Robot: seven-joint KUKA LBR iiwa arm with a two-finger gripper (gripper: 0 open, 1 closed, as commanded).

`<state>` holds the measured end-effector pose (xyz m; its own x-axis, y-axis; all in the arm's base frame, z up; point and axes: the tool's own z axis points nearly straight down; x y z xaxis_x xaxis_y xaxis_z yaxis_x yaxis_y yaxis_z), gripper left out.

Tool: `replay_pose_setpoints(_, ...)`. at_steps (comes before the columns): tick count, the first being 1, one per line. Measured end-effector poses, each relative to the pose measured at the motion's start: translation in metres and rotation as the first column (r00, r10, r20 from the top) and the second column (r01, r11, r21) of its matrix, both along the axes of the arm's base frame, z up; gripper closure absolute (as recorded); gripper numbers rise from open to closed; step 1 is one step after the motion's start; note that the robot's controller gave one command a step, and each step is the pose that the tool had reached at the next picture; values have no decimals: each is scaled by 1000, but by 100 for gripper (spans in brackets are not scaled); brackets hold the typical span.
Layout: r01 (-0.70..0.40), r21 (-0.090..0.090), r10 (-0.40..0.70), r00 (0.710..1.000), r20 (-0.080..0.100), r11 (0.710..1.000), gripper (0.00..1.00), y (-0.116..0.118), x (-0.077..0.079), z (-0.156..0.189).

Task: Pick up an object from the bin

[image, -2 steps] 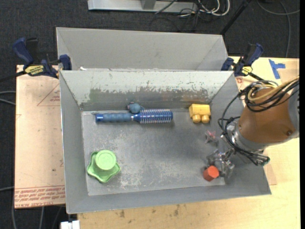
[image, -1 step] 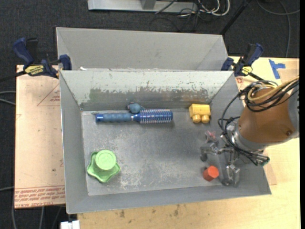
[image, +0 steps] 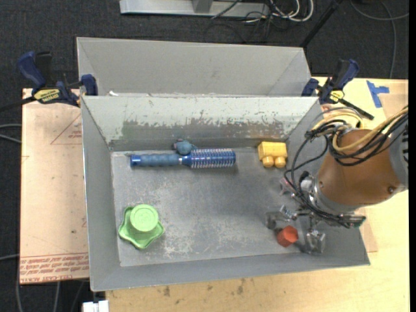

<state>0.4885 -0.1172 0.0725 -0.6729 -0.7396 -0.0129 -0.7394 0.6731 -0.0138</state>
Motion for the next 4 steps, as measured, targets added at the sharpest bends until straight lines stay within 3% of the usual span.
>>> replay_pose_setpoints(1, 2, 1, -2, 1000, -9, 1000, 100, 0, -2, -1)
replay_pose_setpoints(2, 34, -1, -34, 999, -9, 999, 100, -1, -7, 121)
replay_pose_setpoints(3, -500, -1, 500, 866, -14, 866, 100, -5, 14, 172)
replay_pose_setpoints(4, -640, 0, 640, 768, -16, 768, 100, -35, 44, 159)
